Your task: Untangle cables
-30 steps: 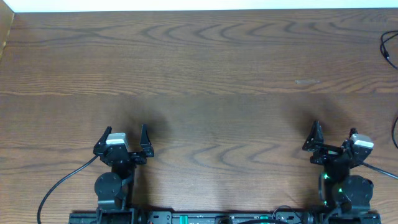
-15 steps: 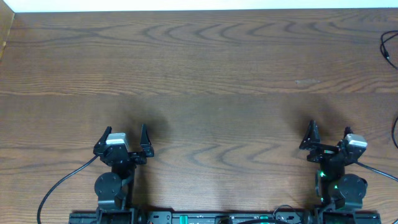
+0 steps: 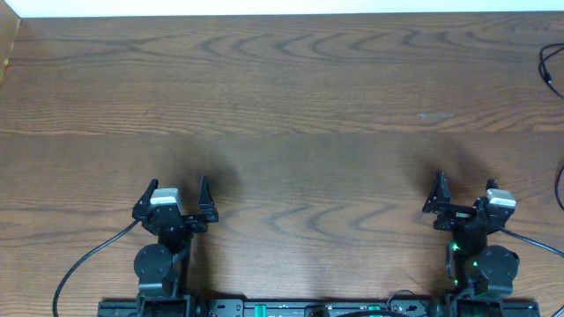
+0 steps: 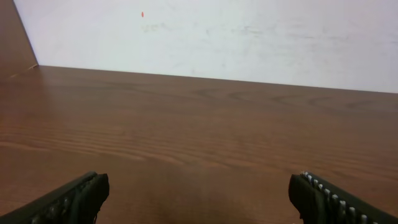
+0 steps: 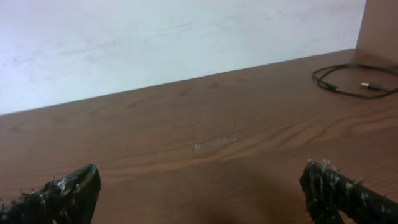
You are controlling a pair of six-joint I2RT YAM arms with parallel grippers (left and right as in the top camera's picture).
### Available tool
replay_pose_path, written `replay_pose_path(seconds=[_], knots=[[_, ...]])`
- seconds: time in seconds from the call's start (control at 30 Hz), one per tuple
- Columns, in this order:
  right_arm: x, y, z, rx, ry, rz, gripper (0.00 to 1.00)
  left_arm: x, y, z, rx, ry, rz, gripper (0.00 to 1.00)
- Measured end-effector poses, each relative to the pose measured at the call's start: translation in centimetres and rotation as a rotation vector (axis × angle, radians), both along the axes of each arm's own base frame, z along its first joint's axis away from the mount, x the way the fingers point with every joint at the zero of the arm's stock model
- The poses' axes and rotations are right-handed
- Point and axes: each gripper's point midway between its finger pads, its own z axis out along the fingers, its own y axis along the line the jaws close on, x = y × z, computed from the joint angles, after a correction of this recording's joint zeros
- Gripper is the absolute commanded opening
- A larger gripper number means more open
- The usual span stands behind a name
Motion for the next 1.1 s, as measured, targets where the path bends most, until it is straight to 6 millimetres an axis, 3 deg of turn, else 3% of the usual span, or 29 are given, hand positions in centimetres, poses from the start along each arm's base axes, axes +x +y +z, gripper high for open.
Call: replay_pose_path(seconds=[0.63,1.1], knots=[[0.01,0.1,-0.02,-0.21,0.019,0.022,0.99,0.0,0.0,0.0,0.0,0.0,0.0,0.98],[0.03,0.41,-0.02,-0.187,0.016,0.032,0.99,0.0,0.0,0.0,0.0,0.0,0.0,0.98]])
